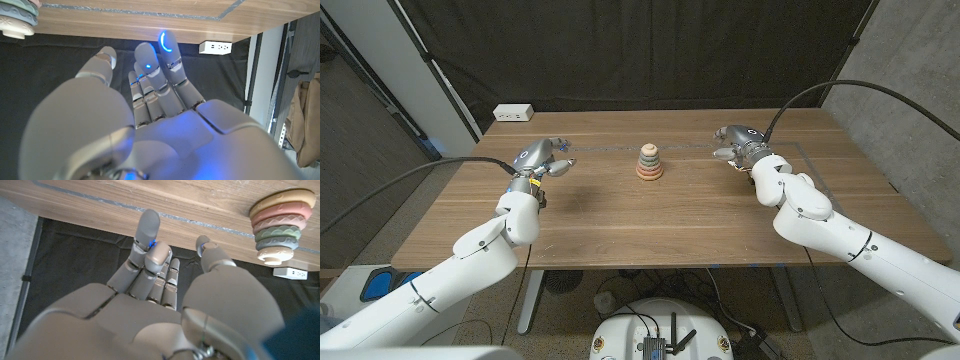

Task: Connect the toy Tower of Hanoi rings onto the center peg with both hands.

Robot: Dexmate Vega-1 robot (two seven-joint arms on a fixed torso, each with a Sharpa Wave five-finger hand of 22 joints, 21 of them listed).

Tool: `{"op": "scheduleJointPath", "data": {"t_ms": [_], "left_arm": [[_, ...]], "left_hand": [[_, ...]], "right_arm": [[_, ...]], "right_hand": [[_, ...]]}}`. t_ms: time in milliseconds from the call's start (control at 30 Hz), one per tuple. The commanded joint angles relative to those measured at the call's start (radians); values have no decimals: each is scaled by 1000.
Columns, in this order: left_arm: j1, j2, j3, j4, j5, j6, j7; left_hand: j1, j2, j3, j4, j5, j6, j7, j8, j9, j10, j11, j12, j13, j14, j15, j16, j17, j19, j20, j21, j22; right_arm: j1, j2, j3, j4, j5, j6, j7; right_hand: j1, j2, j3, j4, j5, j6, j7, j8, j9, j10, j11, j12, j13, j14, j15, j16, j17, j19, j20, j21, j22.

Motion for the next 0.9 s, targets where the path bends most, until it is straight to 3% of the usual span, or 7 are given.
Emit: {"op": "scheduleJointPath", "data": {"t_ms": [33, 167, 367, 667, 800, 900], "left_arm": [[17, 22, -25, 12, -10, -48, -2], [-19, 24, 0, 31, 7, -32, -20], [-41, -29, 25, 79, -4, -47, 6], [-34, -19, 30, 73, -6, -26, 2], [-56, -2, 93, 36, 90, 62, 4], [-55, -9, 84, 37, 73, 49, 1]], "left_hand": [[-2, -5, 2, -1, -6, 1, 0, 4, 2, 2, 1, 3, 2, -6, 0, -8, -3, -3, -105, 1, 3], [0, -4, 3, -2, -5, -2, -1, 3, 2, -1, 0, 3, 2, 7, 0, 6, 10, 1, -106, 3, 3], [-5, -12, 4, -3, -5, 1, -3, 4, 1, 5, 0, 6, 1, -11, 0, 1, 15, -6, -105, -4, 0], [-9, -18, -2, -3, -6, -5, -5, 2, 1, -6, -1, 5, 10, -44, -1, -29, -24, -26, -105, -10, 1], [-12, -18, -6, -1, -6, -17, -7, -2, 0, -16, 1, 2, 11, -36, -1, -21, -23, -29, -104, -10, 2], [-13, -18, -8, -1, -6, -22, -10, -3, -1, -17, -4, 2, 11, -36, -1, -18, -25, -32, -105, -12, 2]], "right_arm": [[-108, 3, 58, 18, 58, 30, -152], [-138, -13, 74, 26, 71, 60, -198], [-159, -42, 81, 38, 72, 92, -228], [-191, -41, 103, 70, 86, 107, -289], [-190, -32, 95, 86, 79, 109, -308], [-191, -32, 88, 89, 66, 98, -314]], "right_hand": [[3, 12, 8, -1, 7, 18, 2, 8, 3, 16, -1, 7, 3, 11, -1, 10, 5, 12, -19, 4, 3], [5, 13, 10, -2, 8, 29, -1, 13, 4, 17, -1, 7, 4, 13, -1, 14, 6, 13, -18, 5, 4], [5, 14, 11, -2, 9, 47, -3, 23, 9, 16, -2, 5, 5, 15, 0, 19, 7, 11, -18, 4, 3], [2, 13, 11, -1, 9, 61, -5, 32, 15, 21, -2, 5, 6, 14, 0, 23, 6, 11, -18, 5, 3], [-1, 13, 11, 0, 8, 70, -7, 38, 19, 16, -2, 3, 8, 13, 0, 26, 6, 9, -18, 5, 3], [-3, 12, 11, 1, 8, 69, -8, 39, 22, 14, -1, 1, 8, 11, 1, 27, 7, 8, -17, 5, 3]]}}
